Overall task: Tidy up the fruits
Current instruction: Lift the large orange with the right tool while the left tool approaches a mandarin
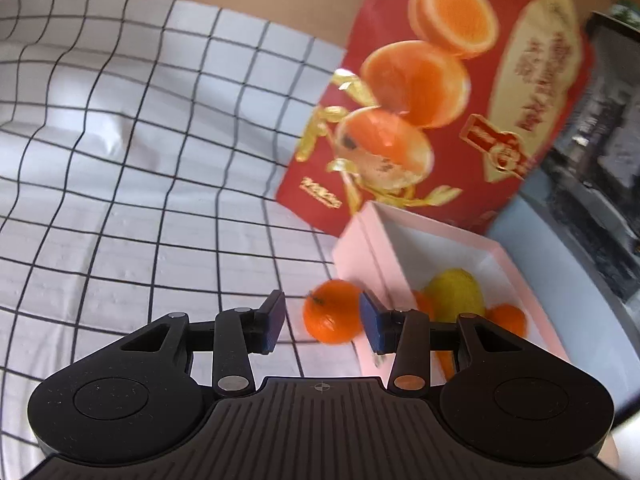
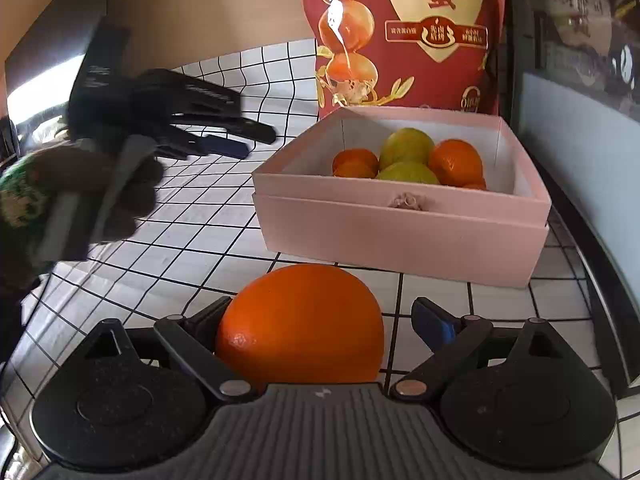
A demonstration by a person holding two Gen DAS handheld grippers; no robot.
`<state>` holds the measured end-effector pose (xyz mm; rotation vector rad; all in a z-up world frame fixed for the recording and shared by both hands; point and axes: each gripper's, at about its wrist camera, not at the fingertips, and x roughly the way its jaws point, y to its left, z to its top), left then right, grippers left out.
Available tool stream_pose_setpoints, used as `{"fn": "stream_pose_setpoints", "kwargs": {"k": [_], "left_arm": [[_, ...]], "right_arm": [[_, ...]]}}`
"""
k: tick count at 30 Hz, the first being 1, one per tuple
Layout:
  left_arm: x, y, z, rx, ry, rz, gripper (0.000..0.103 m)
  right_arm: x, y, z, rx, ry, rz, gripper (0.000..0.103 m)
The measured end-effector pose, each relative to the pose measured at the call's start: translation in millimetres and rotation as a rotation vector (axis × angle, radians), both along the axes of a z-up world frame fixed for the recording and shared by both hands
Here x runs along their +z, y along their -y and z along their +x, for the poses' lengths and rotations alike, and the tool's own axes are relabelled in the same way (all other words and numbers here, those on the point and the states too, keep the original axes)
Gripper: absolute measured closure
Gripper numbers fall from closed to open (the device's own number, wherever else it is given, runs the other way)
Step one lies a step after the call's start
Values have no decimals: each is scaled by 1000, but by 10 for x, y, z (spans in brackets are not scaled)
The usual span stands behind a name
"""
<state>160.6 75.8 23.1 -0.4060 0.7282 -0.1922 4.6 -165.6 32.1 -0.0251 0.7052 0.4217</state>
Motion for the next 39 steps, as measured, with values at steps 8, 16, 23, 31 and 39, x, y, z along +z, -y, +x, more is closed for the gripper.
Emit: {"fn": "stream_pose_setpoints", "kwargs": {"k": [8, 16, 23, 31, 39], "left_arm": [[-117, 80, 233, 1, -40, -35, 57], [-165, -157, -289, -125, -35, -32, 55], [-180, -578, -1016, -91, 73, -24, 56], [-148, -290, -945, -72, 90, 36, 53], [-224, -122, -825, -7, 59, 163, 55]], "right_arm": [[-9, 20, 5, -5, -10, 19, 9], [-1, 59, 15, -10, -15, 38, 9], [-29, 81, 78, 6, -58, 61, 8], [-29, 69, 86, -6, -62, 55, 6], [-24, 92, 89, -8, -67, 71, 6]]}}
